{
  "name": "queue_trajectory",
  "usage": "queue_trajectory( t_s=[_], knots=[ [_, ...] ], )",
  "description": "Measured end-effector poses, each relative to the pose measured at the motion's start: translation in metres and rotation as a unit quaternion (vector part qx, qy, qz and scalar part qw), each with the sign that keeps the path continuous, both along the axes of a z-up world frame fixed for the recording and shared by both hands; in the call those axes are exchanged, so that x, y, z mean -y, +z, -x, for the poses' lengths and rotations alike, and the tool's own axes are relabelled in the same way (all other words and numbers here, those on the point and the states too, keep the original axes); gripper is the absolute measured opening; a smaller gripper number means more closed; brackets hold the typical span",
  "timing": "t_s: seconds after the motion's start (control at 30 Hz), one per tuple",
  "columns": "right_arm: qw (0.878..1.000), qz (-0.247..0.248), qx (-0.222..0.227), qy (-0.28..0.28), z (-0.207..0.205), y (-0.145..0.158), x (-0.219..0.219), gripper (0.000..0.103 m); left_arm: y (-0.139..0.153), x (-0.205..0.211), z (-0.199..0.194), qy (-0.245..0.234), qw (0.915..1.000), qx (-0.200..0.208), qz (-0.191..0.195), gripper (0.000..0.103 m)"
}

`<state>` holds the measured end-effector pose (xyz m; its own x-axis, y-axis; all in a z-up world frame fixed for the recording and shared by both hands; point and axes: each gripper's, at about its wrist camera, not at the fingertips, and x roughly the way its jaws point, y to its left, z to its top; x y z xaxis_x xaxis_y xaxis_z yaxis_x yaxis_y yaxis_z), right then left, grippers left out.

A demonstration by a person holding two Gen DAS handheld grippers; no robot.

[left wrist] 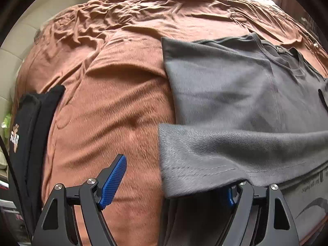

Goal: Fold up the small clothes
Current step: 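Raise both grippers away from the folded shirt, then move both grippers to the new folded edge and pinch it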

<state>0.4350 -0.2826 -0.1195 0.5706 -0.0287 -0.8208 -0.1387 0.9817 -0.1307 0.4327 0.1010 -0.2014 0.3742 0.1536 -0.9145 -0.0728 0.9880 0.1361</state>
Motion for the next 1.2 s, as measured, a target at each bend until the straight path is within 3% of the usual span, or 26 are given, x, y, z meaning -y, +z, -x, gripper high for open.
queue_trajectory(
  t_s=[0.3, 0.47, 0.6, 0.7, 0.83, 1.2],
  knots=[
    [0.999, 0.018, 0.045, -0.01, -0.034, 0.032, -0.005, 0.088, 0.014, -0.009, -0.037, 0.026, 0.9994, 0.02, -0.008, 0.082],
    [0.994, -0.006, 0.105, -0.038, -0.025, 0.073, 0.005, 0.088, 0.05, -0.015, -0.046, 0.048, 0.9965, 0.068, -0.004, 0.082],
    [0.99, -0.039, 0.131, -0.043, -0.002, 0.088, 0.014, 0.088, 0.077, -0.029, -0.039, 0.074, 0.9915, 0.105, 0.02, 0.082],
    [0.989, -0.061, 0.131, -0.038, 0.016, 0.087, 0.023, 0.088, 0.087, -0.042, -0.024, 0.081, 0.9882, 0.121, 0.049, 0.082],
    [0.989, -0.073, 0.123, -0.031, 0.037, 0.08, 0.037, 0.088, 0.088, -0.045, -0.004, 0.065, 0.9887, 0.121, 0.059, 0.082],
    [0.993, -0.09, 0.077, 0.022, 0.074, 0.06, 0.055, 0.088, 0.066, -0.045, 0.054, 0.0, 0.9903, 0.107, 0.089, 0.082]
  ],
)
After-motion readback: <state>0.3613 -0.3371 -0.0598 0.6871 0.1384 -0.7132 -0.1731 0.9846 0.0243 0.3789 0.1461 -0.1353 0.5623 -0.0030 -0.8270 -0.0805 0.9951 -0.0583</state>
